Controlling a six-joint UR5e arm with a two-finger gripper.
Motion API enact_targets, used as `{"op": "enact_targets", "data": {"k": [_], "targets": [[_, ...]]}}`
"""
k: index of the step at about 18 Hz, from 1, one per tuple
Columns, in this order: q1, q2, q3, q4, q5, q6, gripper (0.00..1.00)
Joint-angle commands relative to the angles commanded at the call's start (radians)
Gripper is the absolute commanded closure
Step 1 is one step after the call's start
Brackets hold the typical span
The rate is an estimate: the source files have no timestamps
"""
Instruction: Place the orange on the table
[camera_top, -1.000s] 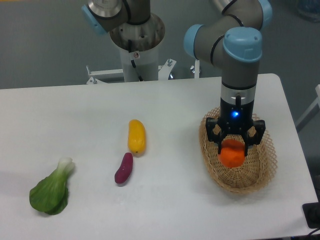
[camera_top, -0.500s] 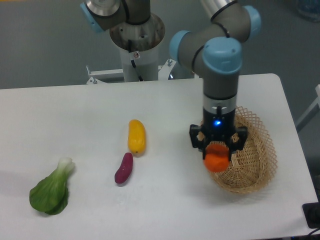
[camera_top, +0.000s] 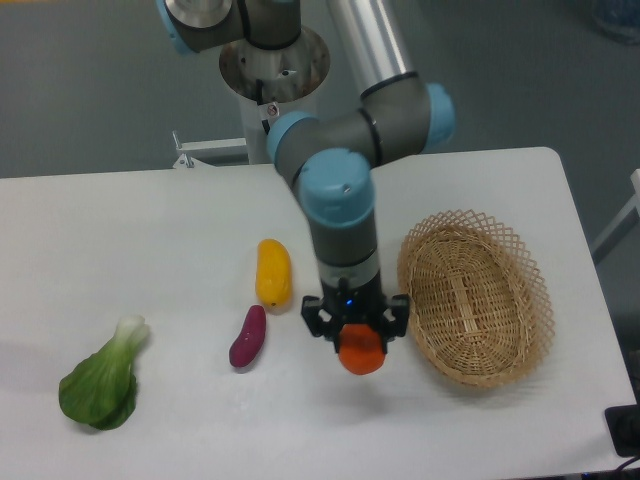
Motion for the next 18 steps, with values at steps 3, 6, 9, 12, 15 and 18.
{"op": "enact_targets", "data": {"k": [3,6,9,12,15,18], "targets": [[-0.015,-0.04,-0.006,0.002,0.031,0.009,0.45],[-0.034,-0.054,-0.006,0.005,0.037,0.014,0.45],[-0.034,-0.063,-0.015,0.003,0.035,0.043,0.45],[-0.037,-0.074,-0.025,0.005,0.038,0.041,0.45],[-0.039,-0.071,-0.035,0.005,0.038,0.043,0.44],[-0.039,-0.072,-0.034,0.005,0.038,0.043,0.35]]}}
